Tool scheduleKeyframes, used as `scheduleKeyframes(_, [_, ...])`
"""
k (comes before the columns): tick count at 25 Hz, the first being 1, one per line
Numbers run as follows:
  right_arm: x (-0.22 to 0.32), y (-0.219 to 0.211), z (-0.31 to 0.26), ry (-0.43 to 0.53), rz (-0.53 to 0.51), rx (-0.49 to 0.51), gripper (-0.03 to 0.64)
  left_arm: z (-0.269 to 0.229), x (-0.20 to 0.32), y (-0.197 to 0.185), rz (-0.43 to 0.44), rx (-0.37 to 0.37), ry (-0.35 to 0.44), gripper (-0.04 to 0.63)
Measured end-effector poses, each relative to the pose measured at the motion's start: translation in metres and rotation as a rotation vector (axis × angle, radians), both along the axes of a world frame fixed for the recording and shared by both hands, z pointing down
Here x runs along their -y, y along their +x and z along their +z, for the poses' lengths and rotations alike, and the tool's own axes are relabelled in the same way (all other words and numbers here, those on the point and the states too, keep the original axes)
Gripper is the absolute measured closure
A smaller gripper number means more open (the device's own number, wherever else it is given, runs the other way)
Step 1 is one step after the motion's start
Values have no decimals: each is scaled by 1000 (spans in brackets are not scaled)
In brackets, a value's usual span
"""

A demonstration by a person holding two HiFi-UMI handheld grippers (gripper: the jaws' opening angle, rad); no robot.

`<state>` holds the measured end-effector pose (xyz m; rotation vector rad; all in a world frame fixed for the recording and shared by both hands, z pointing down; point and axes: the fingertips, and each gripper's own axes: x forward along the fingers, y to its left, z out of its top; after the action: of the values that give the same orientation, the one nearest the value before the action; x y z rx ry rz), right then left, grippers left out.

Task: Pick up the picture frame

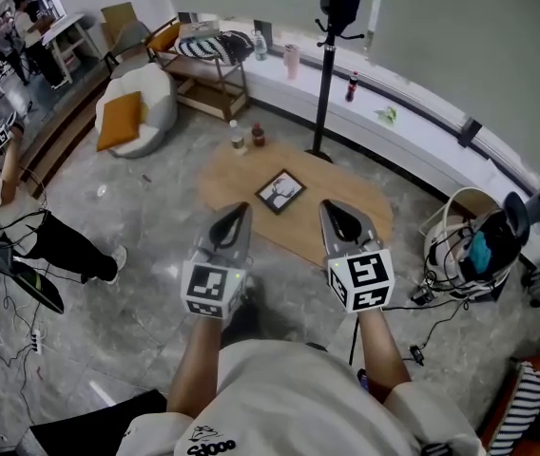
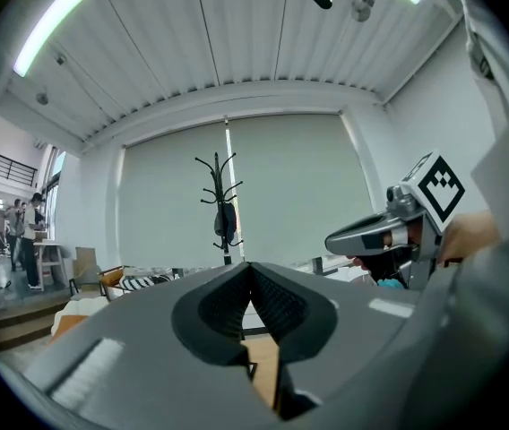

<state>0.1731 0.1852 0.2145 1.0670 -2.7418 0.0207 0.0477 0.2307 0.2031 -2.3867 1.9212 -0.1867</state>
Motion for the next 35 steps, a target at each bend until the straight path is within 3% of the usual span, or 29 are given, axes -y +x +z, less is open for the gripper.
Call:
scheduleKeyframes(10, [35, -15, 11, -18, 15, -10, 614, 14, 37, -16, 20, 8, -21, 584])
scheduleKeyframes(15, [59, -28, 19, -27, 38, -20, 614, 23, 64, -32, 75, -129, -26, 584])
scheduleKeyframes(21, [99, -53, 20, -29, 63, -35, 613, 31, 112, -60, 96, -48, -42, 584])
scheduleKeyframes(29, [157, -92, 24, -41, 98, -55, 614, 37, 176, -99, 138, -29, -46, 584])
scheduleKeyframes(35, [197, -119, 29, -55, 130, -65, 613, 41, 218, -131, 184, -165, -93, 584])
